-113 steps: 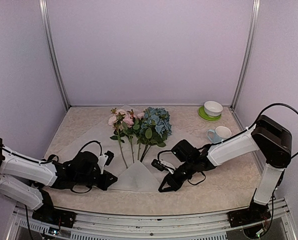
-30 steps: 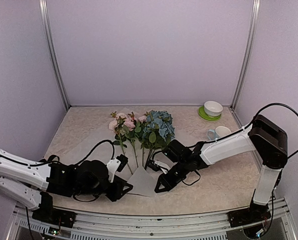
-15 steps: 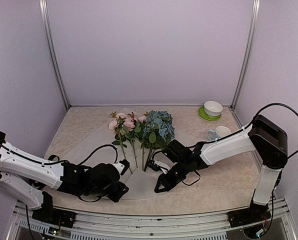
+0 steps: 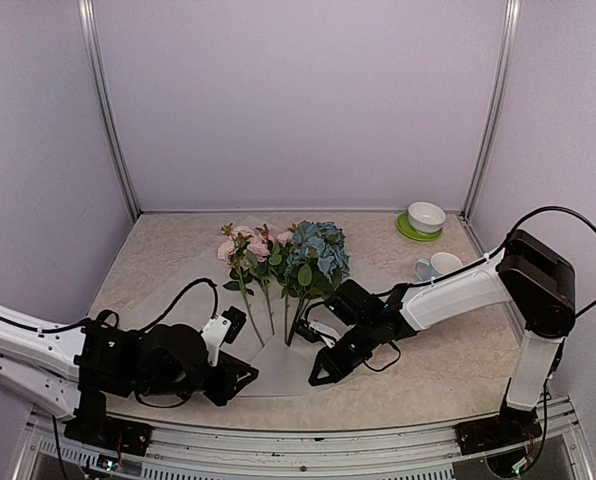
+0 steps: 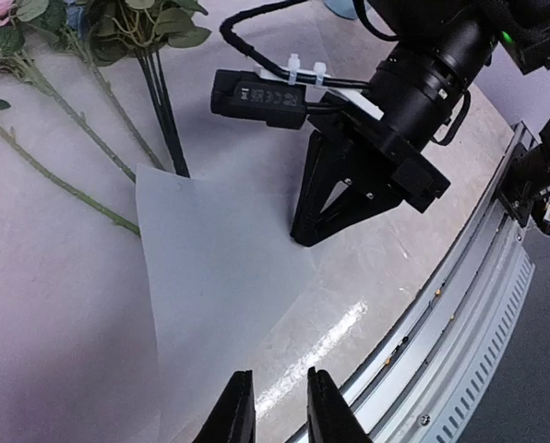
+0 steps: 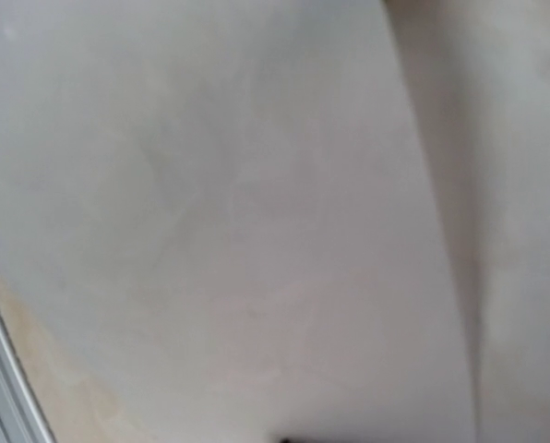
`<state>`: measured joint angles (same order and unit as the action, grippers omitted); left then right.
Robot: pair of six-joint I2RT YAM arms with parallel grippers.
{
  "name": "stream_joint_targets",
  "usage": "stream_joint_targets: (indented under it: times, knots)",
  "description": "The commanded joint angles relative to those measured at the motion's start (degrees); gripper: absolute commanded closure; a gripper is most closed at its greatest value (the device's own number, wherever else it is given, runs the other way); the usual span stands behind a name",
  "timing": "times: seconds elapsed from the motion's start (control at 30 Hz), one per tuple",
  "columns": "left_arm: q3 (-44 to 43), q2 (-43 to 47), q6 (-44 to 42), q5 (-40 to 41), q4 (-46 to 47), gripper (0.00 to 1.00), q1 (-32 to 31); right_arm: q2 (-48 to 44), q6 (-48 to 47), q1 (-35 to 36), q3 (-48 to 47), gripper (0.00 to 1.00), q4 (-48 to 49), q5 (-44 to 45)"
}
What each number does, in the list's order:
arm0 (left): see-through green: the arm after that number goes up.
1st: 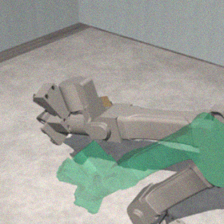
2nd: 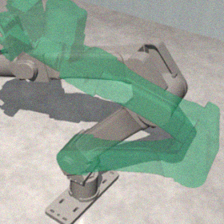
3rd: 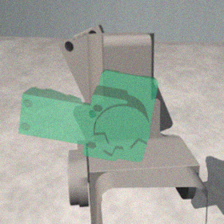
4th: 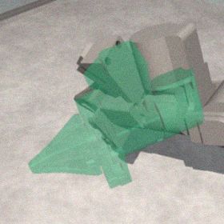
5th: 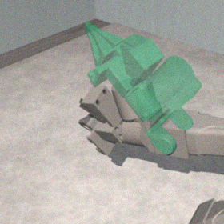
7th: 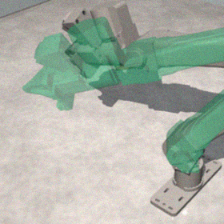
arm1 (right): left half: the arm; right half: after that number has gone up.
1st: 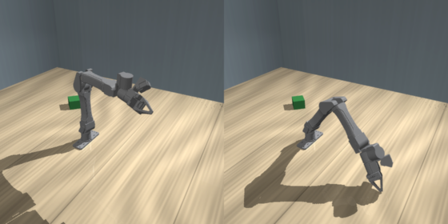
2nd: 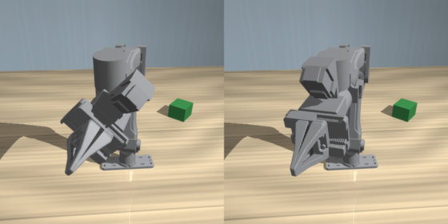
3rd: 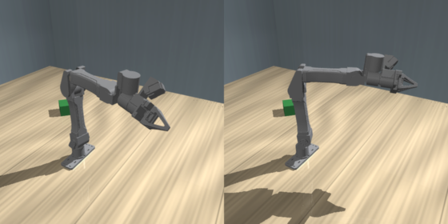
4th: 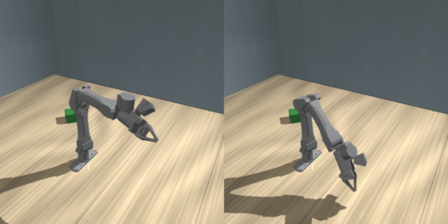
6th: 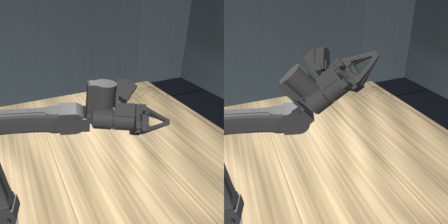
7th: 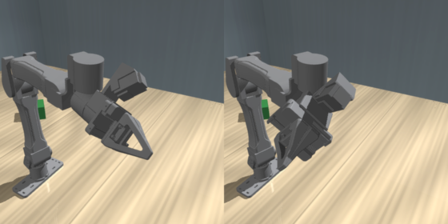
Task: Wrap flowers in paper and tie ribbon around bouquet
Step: Press the fold line of the 1/4-folded wrapping paper.
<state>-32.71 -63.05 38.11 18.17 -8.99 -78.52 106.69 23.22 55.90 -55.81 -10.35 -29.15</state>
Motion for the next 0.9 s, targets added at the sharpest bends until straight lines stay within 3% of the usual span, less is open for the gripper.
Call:
stream_joint_targets:
  times: [0.0,0.1,0.3,0.63,0.87]
  knots:
    - [1.0,-9.0,-1.9,-5.3,4.6,0.84,1.6,2.4,0.3,-0.3,2.2,1.0,-4.3,6.2]
    - [-1.1,-14.7,-2.1,-2.0,0.9,0.86,2.5,2.9,0.3,-0.3,2.0,1.0,-4.2,6.2]
    - [0.4,-19.6,0.5,-5.4,-0.1,0.89,5.2,3.0,0.8,-0.4,2.4,1.0,-3.3,7.4]
    - [10.8,-13.2,19.5,-6.3,-3.8,0.9,1.5,3.4,1.1,-0.7,2.4,1.0,-3.9,8.2]
    - [10.0,-7.9,29.1,-0.2,-17.2,0.9,0.3,2.3,1.1,-0.7,4.0,1.0,-4.3,8.2]
